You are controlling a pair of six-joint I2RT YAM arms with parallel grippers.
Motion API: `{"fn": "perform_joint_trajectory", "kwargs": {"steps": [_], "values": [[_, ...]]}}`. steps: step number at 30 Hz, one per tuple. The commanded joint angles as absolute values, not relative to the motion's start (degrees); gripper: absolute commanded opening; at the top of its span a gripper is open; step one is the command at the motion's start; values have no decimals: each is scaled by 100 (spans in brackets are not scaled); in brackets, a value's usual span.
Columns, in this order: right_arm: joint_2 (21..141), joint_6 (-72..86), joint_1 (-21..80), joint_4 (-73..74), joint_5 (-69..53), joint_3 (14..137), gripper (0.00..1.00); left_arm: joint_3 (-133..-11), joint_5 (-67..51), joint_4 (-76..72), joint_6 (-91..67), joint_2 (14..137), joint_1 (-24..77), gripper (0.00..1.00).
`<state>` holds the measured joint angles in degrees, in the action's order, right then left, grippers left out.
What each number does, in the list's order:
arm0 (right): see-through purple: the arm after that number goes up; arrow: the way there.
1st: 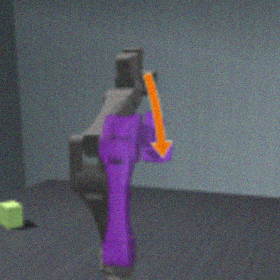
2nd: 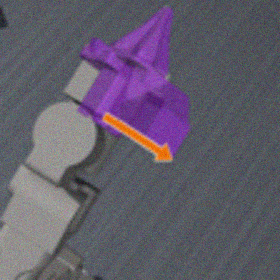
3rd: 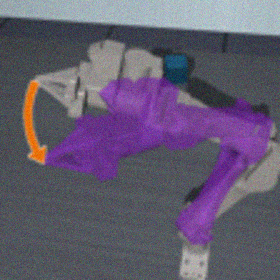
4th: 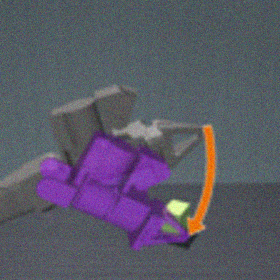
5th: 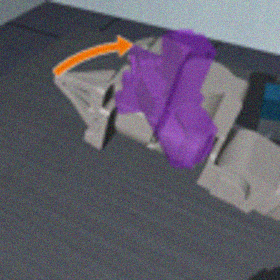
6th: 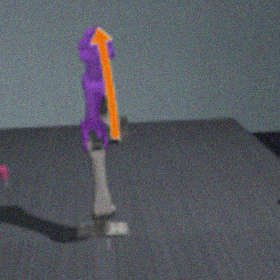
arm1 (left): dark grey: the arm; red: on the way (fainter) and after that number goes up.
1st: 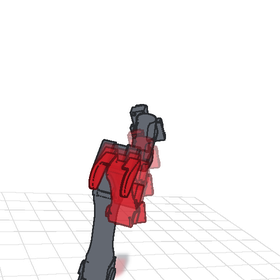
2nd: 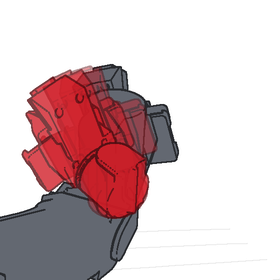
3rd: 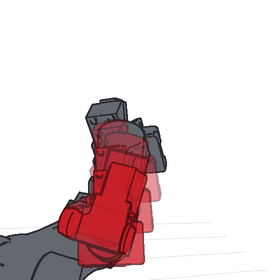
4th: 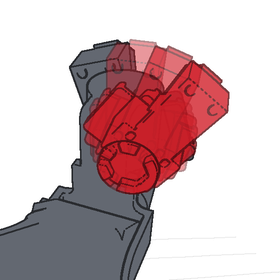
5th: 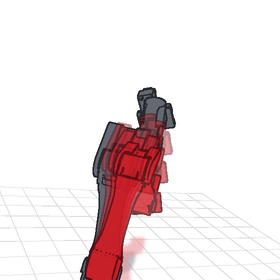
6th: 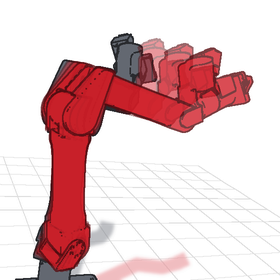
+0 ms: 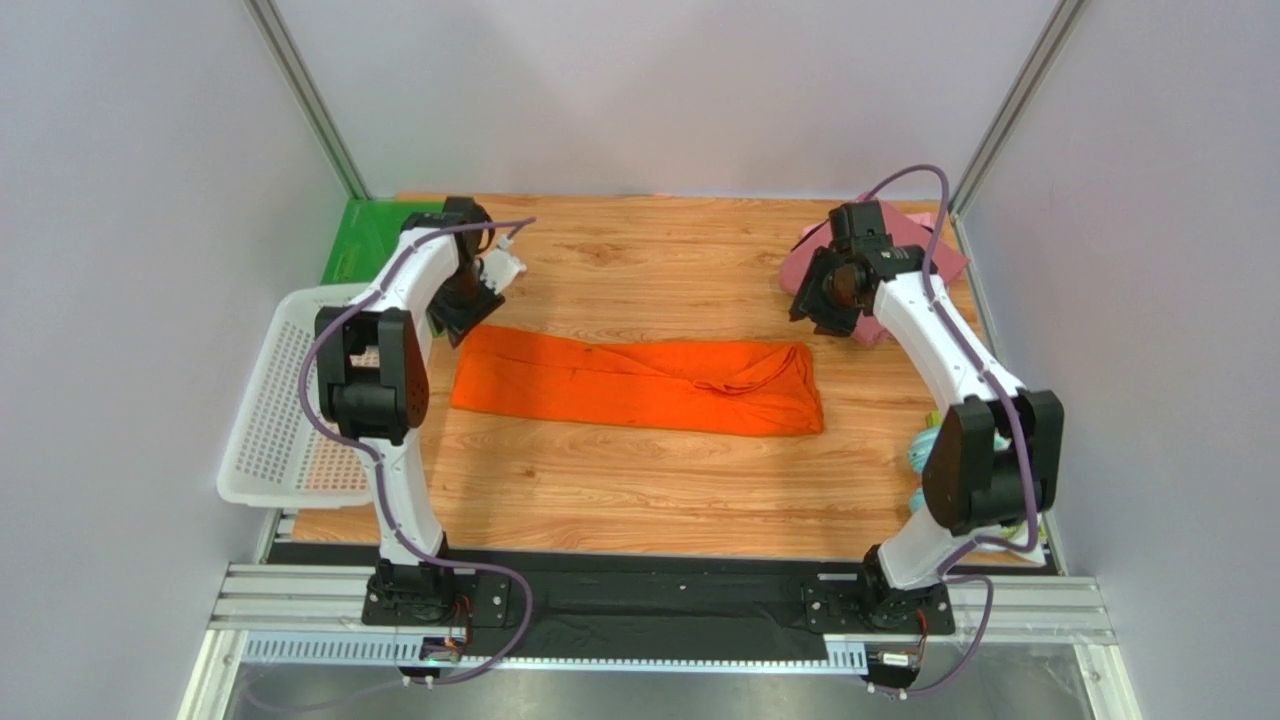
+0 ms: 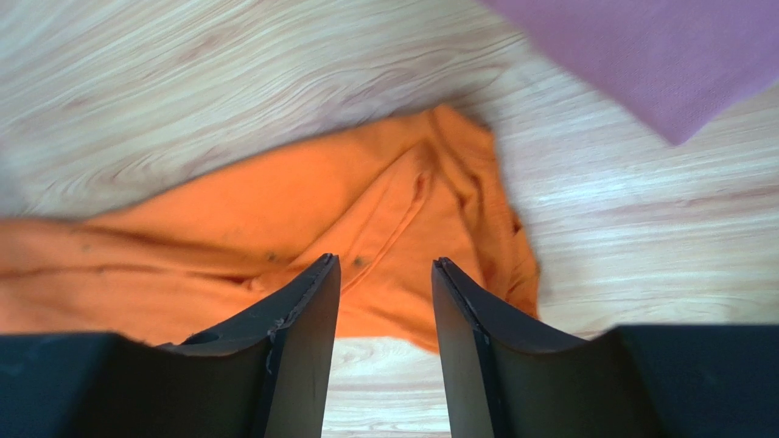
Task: Fold and stack the t-shirts
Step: Fold the tshirt
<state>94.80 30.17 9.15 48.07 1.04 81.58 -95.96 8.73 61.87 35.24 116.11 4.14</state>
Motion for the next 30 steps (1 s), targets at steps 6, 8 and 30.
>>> {"fn": "perform_joint_trajectory", "kwargs": {"steps": [6,8,30], "values": [[8648,3260,1555,4281,-562,6900,45,-10338,440,6513,2971,10846,746,48],[8692,3296,1582,4210,-632,6785,44,-9882,64,6513,2953,10767,782,47],[9466,3524,2206,3911,-844,6812,36,-8446,-985,5547,2444,10959,773,42]]}}
